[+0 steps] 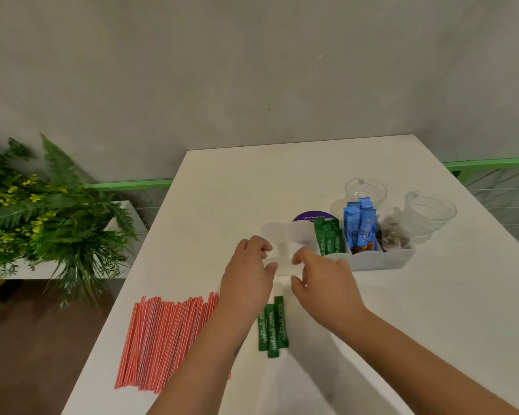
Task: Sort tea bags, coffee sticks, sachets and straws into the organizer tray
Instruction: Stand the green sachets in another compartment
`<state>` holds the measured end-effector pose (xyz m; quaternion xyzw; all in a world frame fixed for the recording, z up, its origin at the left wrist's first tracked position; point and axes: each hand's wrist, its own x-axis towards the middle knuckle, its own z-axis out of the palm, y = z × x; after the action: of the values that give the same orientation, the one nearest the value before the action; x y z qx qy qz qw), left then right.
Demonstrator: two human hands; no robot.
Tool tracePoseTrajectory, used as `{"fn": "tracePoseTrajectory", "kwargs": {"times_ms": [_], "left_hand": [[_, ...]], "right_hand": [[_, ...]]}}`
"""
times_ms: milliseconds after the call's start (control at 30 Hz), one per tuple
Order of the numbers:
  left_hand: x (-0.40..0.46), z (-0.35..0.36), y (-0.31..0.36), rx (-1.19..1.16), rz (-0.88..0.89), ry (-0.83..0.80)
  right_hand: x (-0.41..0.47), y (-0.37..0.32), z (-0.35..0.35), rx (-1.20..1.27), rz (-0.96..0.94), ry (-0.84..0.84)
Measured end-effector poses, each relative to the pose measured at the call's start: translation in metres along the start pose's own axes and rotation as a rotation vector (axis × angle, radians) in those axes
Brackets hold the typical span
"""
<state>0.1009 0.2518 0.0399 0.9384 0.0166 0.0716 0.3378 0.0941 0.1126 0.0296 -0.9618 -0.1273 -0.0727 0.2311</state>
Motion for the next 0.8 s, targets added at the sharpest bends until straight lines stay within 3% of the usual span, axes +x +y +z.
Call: {"fn": "tracePoseTrajectory", "kwargs": {"times_ms": [167,267,567,800], "left_hand": [[-0.023,-0.003,-0.018,0.008,-0.058,-0.035],[-0.033,-0.004,-0.025,0.025,-0.072,-0.054],[-0.044,-0.005,-0.038,0.046,-0.100,-0.079],[-0.043,0.007,-0.038,0.087,-0.147,-0.158]], "right_hand": [[-0.009,-0.011,0.028,0.017,0.097,-0.260],[-0.011,-0.016,0.039,0.001,0.131,-0.329],[-0.011,-0.025,0.047,-0.060,0.204,-0.385],[-0.011,-0.021,0.038,0.033,0.291,-0.366]]}}
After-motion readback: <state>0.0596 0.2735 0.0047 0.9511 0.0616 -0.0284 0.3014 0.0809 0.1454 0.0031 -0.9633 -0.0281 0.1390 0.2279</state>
